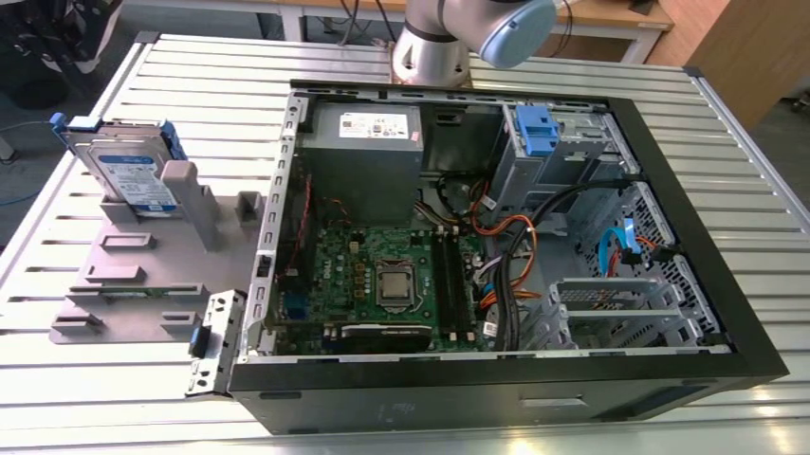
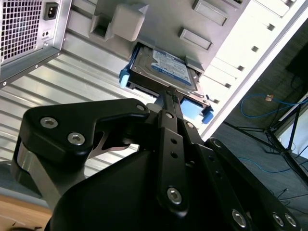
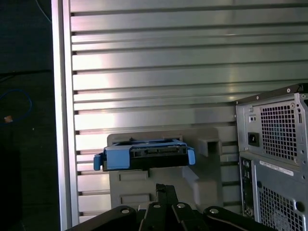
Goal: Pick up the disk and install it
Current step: 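Reach for the disk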
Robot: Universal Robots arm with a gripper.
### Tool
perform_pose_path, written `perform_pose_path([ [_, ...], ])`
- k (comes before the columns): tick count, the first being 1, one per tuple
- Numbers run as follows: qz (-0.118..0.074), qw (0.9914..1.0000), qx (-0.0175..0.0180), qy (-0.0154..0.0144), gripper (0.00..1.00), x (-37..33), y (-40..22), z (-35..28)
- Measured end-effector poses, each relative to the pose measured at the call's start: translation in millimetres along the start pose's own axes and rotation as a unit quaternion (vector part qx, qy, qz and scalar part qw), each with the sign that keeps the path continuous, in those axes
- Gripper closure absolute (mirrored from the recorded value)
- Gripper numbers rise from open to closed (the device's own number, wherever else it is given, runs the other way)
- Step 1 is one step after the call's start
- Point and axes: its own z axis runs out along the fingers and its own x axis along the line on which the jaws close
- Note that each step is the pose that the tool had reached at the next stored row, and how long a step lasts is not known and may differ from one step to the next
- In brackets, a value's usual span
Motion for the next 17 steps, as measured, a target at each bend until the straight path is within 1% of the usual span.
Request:
perform_pose_path([
  [5, 0.000, 1.00000, 0.0001, 0.0001, 0.89, 5.3, 0.2, 6.3],
  [9, 0.000, 1.00000, 0.0002, 0.0001, 0.89, 7.7, -0.2, 13.5],
  [13, 0.000, 1.00000, 0.0002, 0.0002, 0.89, 8.7, -0.4, 19.9],
  [17, 0.000, 1.00000, 0.0003, 0.0003, 0.89, 9.0, -0.1, 24.3],
])
